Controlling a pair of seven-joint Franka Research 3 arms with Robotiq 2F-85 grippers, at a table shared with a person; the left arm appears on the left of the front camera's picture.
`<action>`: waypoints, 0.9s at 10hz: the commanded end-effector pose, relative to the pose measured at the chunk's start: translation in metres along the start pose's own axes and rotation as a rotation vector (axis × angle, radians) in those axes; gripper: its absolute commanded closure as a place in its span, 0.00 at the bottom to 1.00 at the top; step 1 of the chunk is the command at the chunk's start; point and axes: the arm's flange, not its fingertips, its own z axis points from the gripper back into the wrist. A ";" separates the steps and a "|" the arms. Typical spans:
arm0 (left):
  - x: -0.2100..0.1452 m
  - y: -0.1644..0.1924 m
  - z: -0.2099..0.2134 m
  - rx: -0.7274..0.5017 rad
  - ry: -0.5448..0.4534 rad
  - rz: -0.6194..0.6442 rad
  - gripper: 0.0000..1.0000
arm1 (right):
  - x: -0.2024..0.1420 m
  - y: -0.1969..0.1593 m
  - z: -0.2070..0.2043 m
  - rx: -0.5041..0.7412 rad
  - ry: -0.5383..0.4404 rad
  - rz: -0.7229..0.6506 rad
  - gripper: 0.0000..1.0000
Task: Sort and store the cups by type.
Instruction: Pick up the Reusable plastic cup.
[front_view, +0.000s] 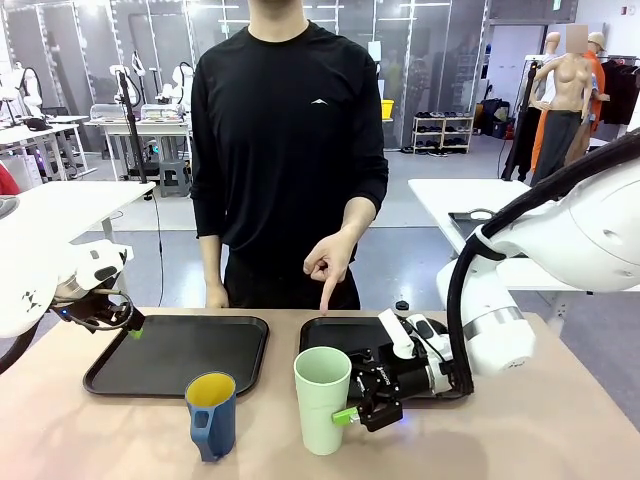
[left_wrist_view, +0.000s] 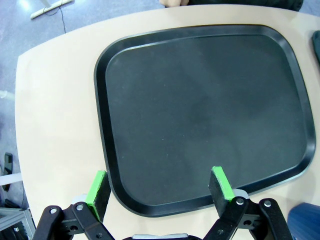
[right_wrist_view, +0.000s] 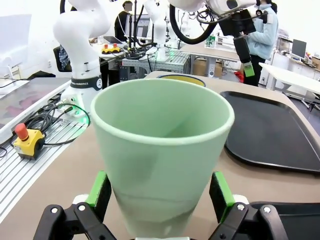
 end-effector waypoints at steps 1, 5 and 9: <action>0.000 0.003 0.001 0.002 -0.002 0.000 0.00 | -0.004 -0.006 -0.013 0.013 -0.043 0.036 0.00; 0.000 0.003 0.001 0.002 -0.002 0.000 0.00 | -0.011 -0.011 -0.026 0.029 -0.049 0.020 0.00; 0.000 0.003 0.001 0.002 -0.002 0.000 0.00 | -0.014 -0.009 -0.025 0.005 -0.062 0.012 0.18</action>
